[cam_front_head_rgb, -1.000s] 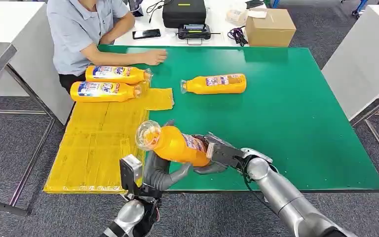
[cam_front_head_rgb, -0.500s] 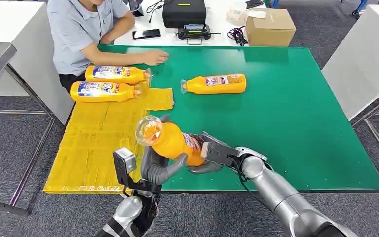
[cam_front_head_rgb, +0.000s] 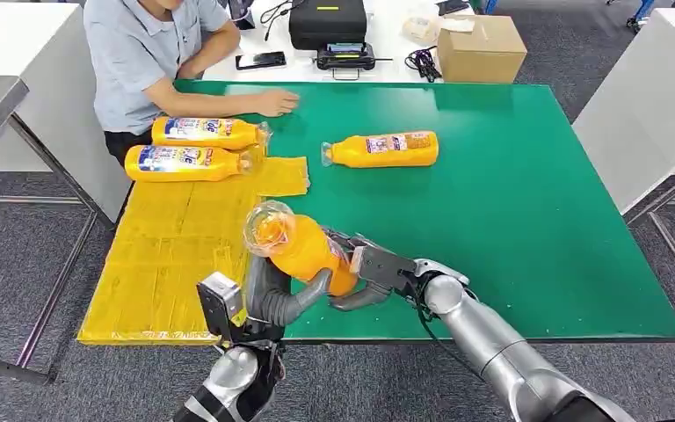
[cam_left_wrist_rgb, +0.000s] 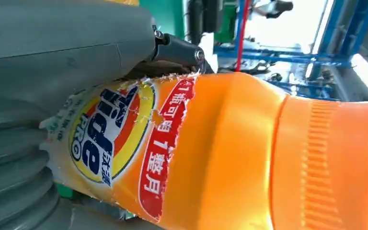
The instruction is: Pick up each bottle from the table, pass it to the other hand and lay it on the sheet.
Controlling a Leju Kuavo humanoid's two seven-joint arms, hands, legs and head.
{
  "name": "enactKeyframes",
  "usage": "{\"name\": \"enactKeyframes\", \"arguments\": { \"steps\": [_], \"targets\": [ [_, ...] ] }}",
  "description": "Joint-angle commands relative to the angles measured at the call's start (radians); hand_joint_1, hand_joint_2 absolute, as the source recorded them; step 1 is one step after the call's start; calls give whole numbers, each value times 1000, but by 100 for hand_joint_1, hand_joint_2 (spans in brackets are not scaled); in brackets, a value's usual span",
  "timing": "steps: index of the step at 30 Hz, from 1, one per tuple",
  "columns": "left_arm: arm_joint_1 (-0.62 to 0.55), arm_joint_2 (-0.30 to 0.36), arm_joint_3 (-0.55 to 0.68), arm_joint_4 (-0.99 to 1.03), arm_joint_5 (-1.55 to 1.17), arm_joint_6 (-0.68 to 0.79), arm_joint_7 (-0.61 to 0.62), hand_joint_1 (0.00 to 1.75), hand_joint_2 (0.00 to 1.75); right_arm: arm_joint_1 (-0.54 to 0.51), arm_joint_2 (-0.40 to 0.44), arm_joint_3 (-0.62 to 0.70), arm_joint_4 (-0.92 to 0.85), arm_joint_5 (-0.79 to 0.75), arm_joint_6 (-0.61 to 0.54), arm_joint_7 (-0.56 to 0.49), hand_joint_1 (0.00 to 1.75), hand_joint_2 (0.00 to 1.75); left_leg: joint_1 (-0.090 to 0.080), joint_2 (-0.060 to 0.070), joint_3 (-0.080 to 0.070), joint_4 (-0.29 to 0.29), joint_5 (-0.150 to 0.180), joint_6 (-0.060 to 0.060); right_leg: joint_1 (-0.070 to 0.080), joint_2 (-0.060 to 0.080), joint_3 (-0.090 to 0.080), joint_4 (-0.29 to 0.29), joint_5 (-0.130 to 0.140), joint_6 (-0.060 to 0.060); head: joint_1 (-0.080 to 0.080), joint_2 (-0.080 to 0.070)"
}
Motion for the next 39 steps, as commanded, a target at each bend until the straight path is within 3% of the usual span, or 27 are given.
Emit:
{"name": "enactKeyframes", "arguments": {
  "steps": [1,5,9,11,13,17,22,25,27,28,29,31,34,35,39],
  "targets": [
    [-11,6,16,-6,-63,67,-14,175,175,-8,17,-20,82,-4,-82,52,0,175,2,1,4,0,-2,-3,3,0,5,-1,-2,-4,0,0],
    [6,26,44,-60,-114,119,-16,175,175,65,-10,-82,51,60,-204,49,0,175,2,0,5,0,-2,-3,2,0,5,-1,-2,-3,0,0],
    [-5,65,58,-28,-342,279,13,175,175,160,-29,-199,7,144,-355,52,0,175,2,-2,5,-1,-1,-3,2,-3,6,-2,-2,-3,0,0],
    [10,61,132,-16,-543,287,47,171,175,214,-28,-280,-33,187,-396,39,0,175,2,-2,6,-2,-2,-3,2,-2,7,-2,-2,-4,0,0],
    [41,3,316,-22,-880,291,52,168,175,242,-14,-345,-61,220,-442,27,0,175,1,-1,3,-1,-1,-2,1,-1,4,-1,-1,-3,0,0],
    [37,6,320,-13,-874,291,44,168,175,253,-8,-365,-83,234,-440,29,0,175,2,1,4,0,-2,-3,2,1,4,-1,-2,-4,0,0],
    [54,-37,562,-100,-1368,291,86,175,175,290,47,-457,-143,235,-443,10,0,175,2,3,3,1,-2,-3,3,2,3,0,-1,-4,0,0],
    [37,-8,592,-95,-1461,291,126,175,175,298,52,-458,-155,242,-437,9,0,175,1,3,1,0,-1,-2,1,2,0,0,0,-2,0,0],
    [5,60,538,-40,-1574,291,265,175,175,311,62,-469,-157,247,-432,6,0,175,3,4,4,1,-3,-4,3,3,3,1,-2,-4,0,0],
    [-5,74,534,-31,-1558,291,266,173,175,316,63,-468,-156,249,-431,4,0,175,2,3,3,0,-1,-3,2,3,2,0,-1,-3,0,0],
    [-55,136,482,91,-1669,291,400,175,175,328,70,-472,-149,258,-430,3,0,175,3,3,5,0,-2,-4,3,2,4,0,-2,-5,0,0],
    [-138,198,408,259,-1640,287,495,173,175,348,87,-485,-137,258,-432,-12,0,175,2,-1,4,-2,0,-3,2,-1,3,-1,-1,-3,0,0],
    [-220,232,359,434,-1649,280,569,175,175,366,100,-489,-158,255,-426,-25,0,175,2,-1,3,-2,1,-3,1,-1,3,-1,-1,-3,0,0],
    [-228,234,357,455,-1647,271,572,168,175,366,100,-488,-161,255,-424,-26,0,175,3,-1,6,-2,0,-4,2,-1,5,-1,-1,-4,0,0],
    [-245,230,355,508,-1636,275,582,169,175,363,101,-488,-168,253,-419,-24,0,175,2,0,4,-1,1,-4,2,0,2,0,-1,-3,0,0]
  ]
}}
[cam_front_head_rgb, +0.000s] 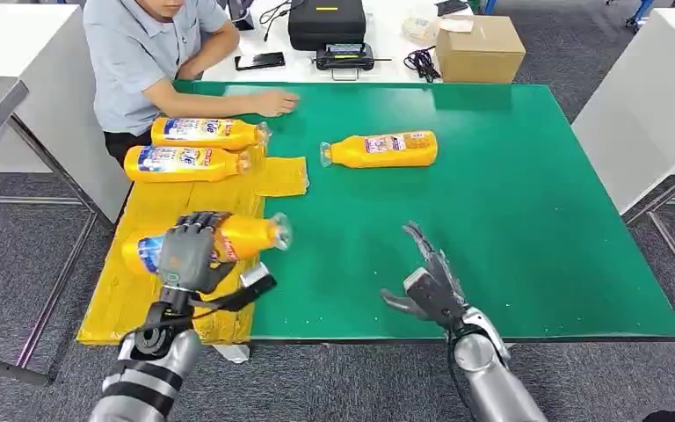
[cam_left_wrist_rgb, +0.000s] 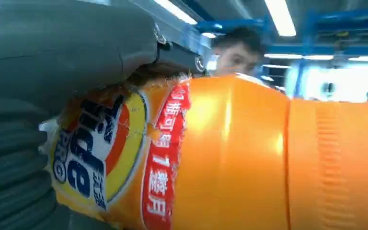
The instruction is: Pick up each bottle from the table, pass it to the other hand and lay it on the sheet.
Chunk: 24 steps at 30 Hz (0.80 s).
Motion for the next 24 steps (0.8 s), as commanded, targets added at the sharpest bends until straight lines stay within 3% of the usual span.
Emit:
{"name": "enactKeyframes", "arguments": {
  "steps": [1,5,7,10,12,14,15,16,24],
  "targets": [
    [-156,98,-87,344,7,-1,29,169,175,3,35,-38,-6,-4,13,-2,0,175,2,1,4,0,-1,-3,2,0,4,0,-1,-3,0,0],
    [-156,98,-87,344,7,-1,29,169,175,3,35,-38,-6,-4,13,-2,0,175,2,1,4,0,-2,-3,2,1,5,0,-2,-3,0,0],
    [-168,94,-95,375,16,-43,37,161,175,4,38,-46,-5,-11,17,-3,0,175,2,2,4,1,-3,-3,2,1,5,0,-2,-4,0,0],
    [-188,83,-88,451,78,-41,-18,175,175,5,50,-45,-3,-24,29,-9,0,175,2,1,3,0,-2,-3,2,0,4,0,-2,-4,0,0],
    [-196,71,-80,483,134,-60,-62,175,175,3,55,-40,0,-24,31,-9,0,175,1,1,1,0,-1,-2,1,1,1,0,0,-2,0,0],
    [-193,64,-86,490,141,-64,-71,145,175,3,58,-37,0,-23,31,-9,0,175,1,1,2,0,-1,-2,1,1,2,0,-1,-2,0,0],
    [-194,59,-81,491,164,-80,-78,19,175,3,60,-36,3,-23,31,-9,0,175,2,1,4,0,-2,-3,2,1,4,0,-1,-4,0,0],
    [-193,57,-83,492,169,-86,-80,0,175,4,61,-35,4,-23,31,-9,0,175,2,1,3,0,-2,-3,2,0,3,0,-1,-3,0,0],
    [-190,46,-99,502,229,-194,-93,0,175,-13,66,-34,22,-26,42,-10,0,175,2,1,5,0,-2,-3,2,1,5,0,-1,-3,0,0]
  ]
}}
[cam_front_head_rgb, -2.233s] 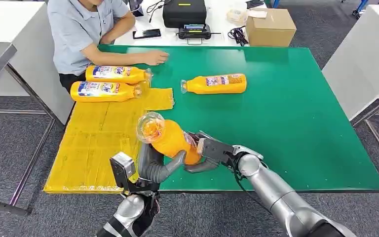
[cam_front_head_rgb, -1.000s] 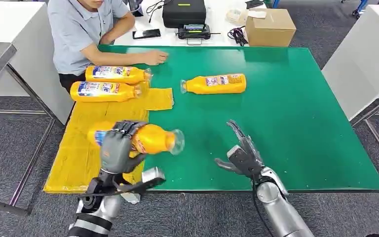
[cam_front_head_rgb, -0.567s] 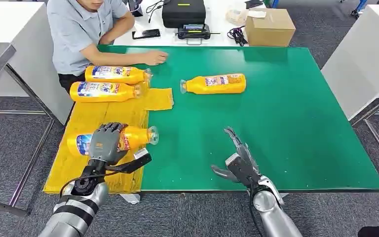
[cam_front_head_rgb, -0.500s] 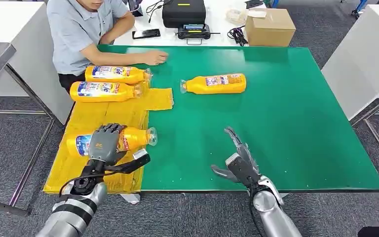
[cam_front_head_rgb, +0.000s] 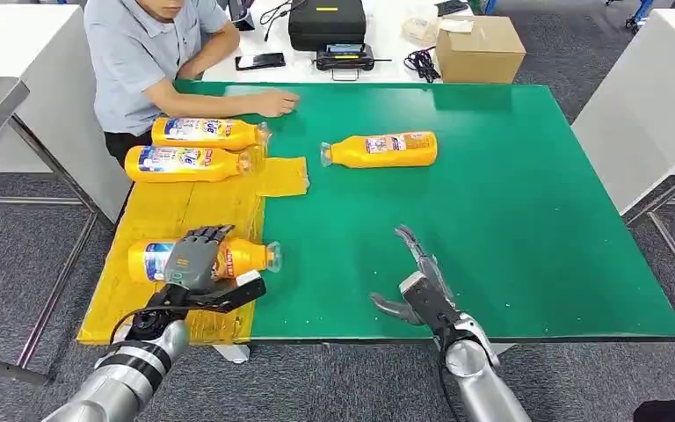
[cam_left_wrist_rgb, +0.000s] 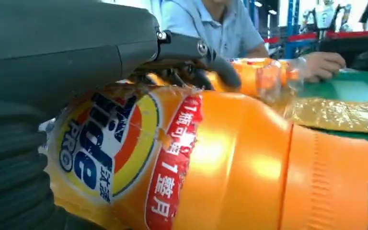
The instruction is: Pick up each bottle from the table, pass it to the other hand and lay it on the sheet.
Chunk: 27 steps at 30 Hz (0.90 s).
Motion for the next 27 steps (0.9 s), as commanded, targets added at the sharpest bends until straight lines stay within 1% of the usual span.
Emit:
{"name": "enactKeyframes", "arguments": {
  "steps": [1,5,7,8,9,15,18,19,21,27],
  "targets": [
    [-37,-11,-45,118,46,-104,-8,0,175,-36,15,-12,43,-5,16,-2,0,175,1,1,3,0,-1,-2,1,1,3,-1,-1,-2,0,0],
    [-43,-6,-55,134,54,-151,-1,0,175,-44,14,-16,49,-8,23,-1,0,175,0,1,4,-1,-1,-1,0,0,4,-1,0,-2,0,0],
    [-42,-3,-61,137,53,-158,-2,0,175,-46,13,-17,53,-8,23,-1,0,175,2,2,7,0,-2,-3,2,2,7,-1,-1,-4,0,0],
    [-49,-1,-70,151,62,-208,2,0,175,-49,15,-22,60,-8,24,-1,0,175,0,0,4,-1,0,-1,0,0,5,-1,0,-2,0,0],
    [-49,0,-72,153,68,-223,3,0,175,-51,16,-24,64,-8,24,-1,0,175,1,2,6,-1,-1,-2,1,1,6,-1,0,-3,0,0],
    [-45,-1,-73,155,74,-225,2,0,175,-53,14,-26,70,-8,26,-1,0,175,1,1,11,-2,-1,-2,1,1,11,-1,0,-3,0,0],
    [-46,-8,-71,138,89,-148,-9,0,175,-58,14,-28,79,-4,29,-1,0,175,0,1,11,-1,-1,-2,1,1,11,-1,0,-2,0,0],
    [-53,-16,-75,127,86,-92,-14,0,175,-60,15,-27,85,-3,31,-1,0,175,2,2,12,-1,-1,-3,2,2,12,-2,0,-4,0,0],
    [-78,-24,-96,116,65,-37,-11,0,175,-70,17,-22,100,0,33,-1,0,175,0,-1,10,-1,0,-2,1,0,11,-1,0,-2,0,0],
    [-88,-25,-98,118,64,-46,-3,0,175,-78,20,-21,112,0,34,-1,0,175,1,-1,7,0,0,-2,1,0,8,0,0,-2,0,0]
  ]
}}
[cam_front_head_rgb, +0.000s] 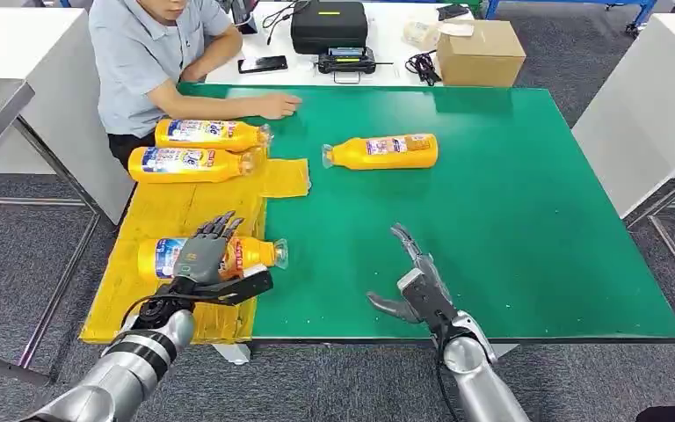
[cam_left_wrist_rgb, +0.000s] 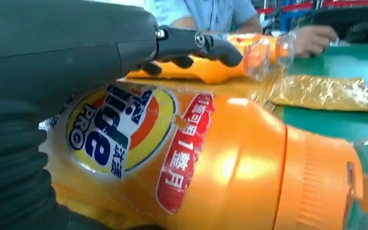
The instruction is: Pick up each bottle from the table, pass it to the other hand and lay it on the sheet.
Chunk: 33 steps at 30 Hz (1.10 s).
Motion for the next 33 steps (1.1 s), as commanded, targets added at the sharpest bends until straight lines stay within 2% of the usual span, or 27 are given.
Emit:
{"name": "enactKeyframes", "arguments": {
  "steps": [1,3,5,7,9,12,24,27,29,30,32,33],
  "targets": [
    [-37,-14,-49,51,-4,43,-6,0,175,-66,11,-9,102,1,5,-1,0,175,2,3,1,1,-2,-2,2,2,1,0,-1,-3,0,0],
    [-62,-30,-63,54,-9,70,-17,0,175,-79,15,-1,117,2,8,-3,0,175,1,2,-1,1,-1,-2,2,1,-1,0,0,-2,0,0],
    [-76,-51,-72,40,-8,164,-41,0,175,-93,18,14,141,2,14,-6,0,175,2,1,-2,1,-1,-2,2,0,-2,0,-1,-2,0,0],
    [-62,-73,-39,-42,-24,169,-65,0,175,-111,22,27,172,0,14,-8,0,175,1,0,-5,1,0,-2,1,-1,-5,0,0,-2,0,0],
    [-86,-99,-24,-8,12,169,-89,0,175,-123,26,29,191,-8,11,-11,0,175,1,1,-6,1,-1,-2,2,0,-5,0,0,-2,0,0],
    [-105,-91,-49,40,0,169,-69,0,175,-124,23,31,192,-12,8,-12,0,175,2,1,-5,1,-1,-2,2,0,-5,0,0,-2,0,0],
    [-77,-77,-42,15,8,169,-77,0,175,-114,17,26,184,-14,2,-11,0,175,1,2,-5,1,-1,-2,1,1,-5,0,0,-2,0,0],
    [-33,-86,-17,-43,45,169,-130,0,175,-102,12,25,172,-11,-9,-10,0,175,1,2,-5,0,-1,-2,1,1,-5,0,0,-2,0,0],
    [72,-124,-24,-207,212,169,-270,0,175,-45,9,1,111,-25,-20,-7,0,175,1,3,-3,0,-2,-2,2,1,-3,0,-1,-3,0,0],
    [129,-124,-64,-307,272,153,-277,0,175,-15,14,-15,71,-43,-21,-7,0,175,0,1,-4,-1,-1,-1,1,0,-4,-1,-1,-1,0,0],
    [284,-117,-153,-584,565,54,-353,0,175,64,46,-61,-57,-147,2,-9,0,175,1,0,-2,-1,-2,-2,1,-1,-2,-2,-2,-2,0,0],
    [336,-100,-191,-666,638,26,-349,0,175,96,49,-59,-113,-163,-6,3,0,0,0,-1,-4,-1,-2,-2,1,-2,-4,-1,-2,-2,1,0]
  ]
}}
